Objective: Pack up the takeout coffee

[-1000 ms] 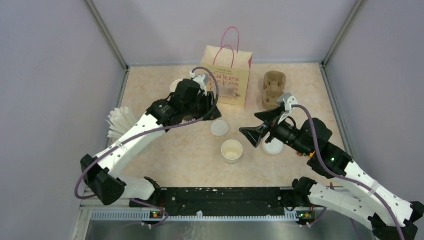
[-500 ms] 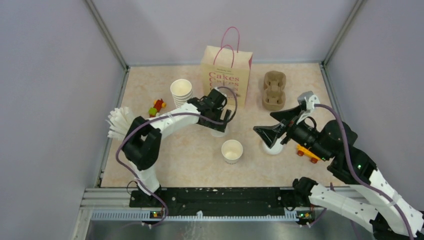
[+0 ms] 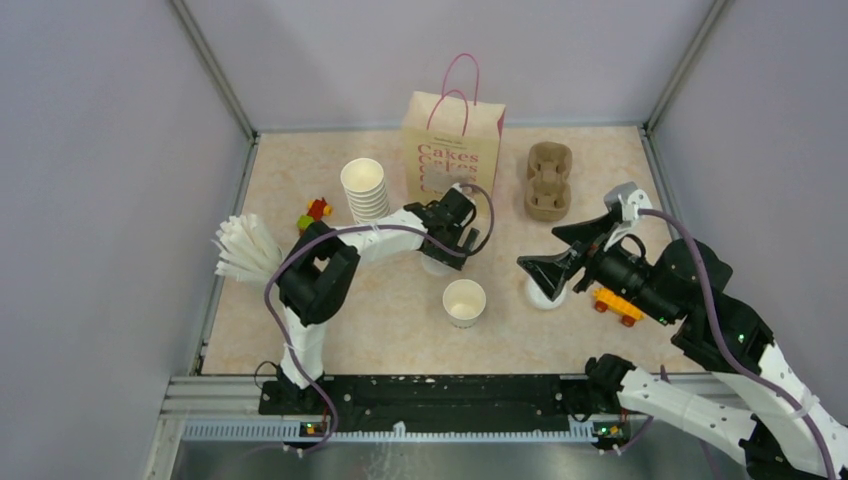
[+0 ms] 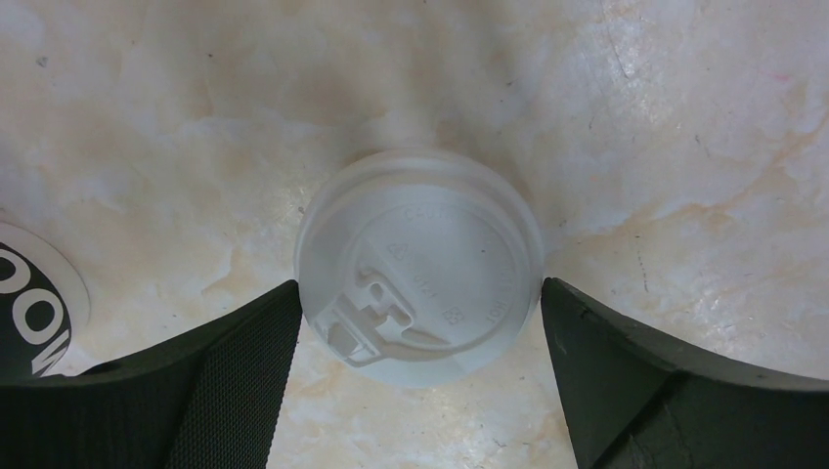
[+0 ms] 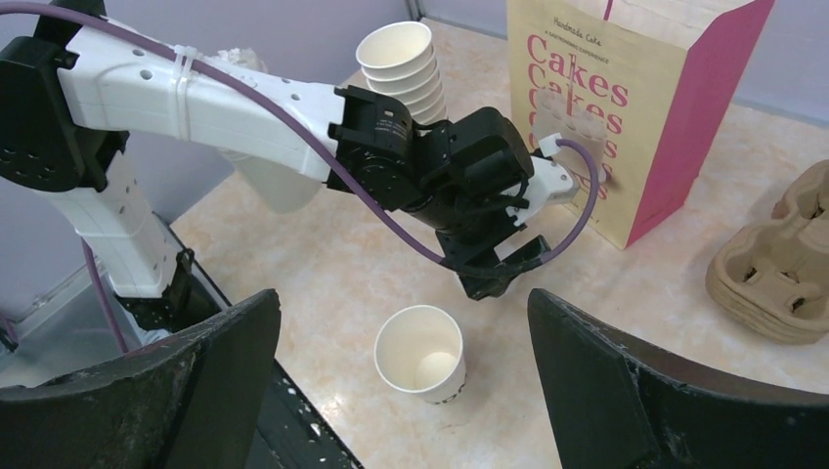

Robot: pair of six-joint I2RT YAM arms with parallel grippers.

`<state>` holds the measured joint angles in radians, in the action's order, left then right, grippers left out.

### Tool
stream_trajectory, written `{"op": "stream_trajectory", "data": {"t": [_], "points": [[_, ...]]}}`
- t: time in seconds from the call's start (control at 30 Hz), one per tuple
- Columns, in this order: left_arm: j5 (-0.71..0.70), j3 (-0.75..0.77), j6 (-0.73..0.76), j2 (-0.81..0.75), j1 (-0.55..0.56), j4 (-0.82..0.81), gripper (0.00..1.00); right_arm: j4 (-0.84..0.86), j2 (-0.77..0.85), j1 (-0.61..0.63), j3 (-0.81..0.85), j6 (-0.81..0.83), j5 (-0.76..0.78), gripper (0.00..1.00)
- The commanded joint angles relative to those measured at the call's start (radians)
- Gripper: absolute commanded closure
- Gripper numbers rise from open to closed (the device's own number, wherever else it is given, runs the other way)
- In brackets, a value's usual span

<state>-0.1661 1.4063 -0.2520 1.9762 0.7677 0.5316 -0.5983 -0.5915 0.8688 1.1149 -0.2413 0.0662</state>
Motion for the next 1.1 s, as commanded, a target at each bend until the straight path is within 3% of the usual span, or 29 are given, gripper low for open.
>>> {"op": "stream_trajectory", "data": {"t": [0.0,0.57,1.07], "points": [[-0.032,0.017,0.029,0.005,0.011,-0.031,0.04,0.006,-0.014,0.007,0.036,0.02,-0.005,0.06],[-0.045,-0.006,0.077,-0.039,0.039,-0.033,0.14,0.018,-0.007,0.008,0.018,-0.012,0.002,0.07],[0.085,0.103,0.063,-0.29,0.106,0.15,0.17,0.081,0.074,0.007,-0.083,-0.096,0.085,0.07]]}}
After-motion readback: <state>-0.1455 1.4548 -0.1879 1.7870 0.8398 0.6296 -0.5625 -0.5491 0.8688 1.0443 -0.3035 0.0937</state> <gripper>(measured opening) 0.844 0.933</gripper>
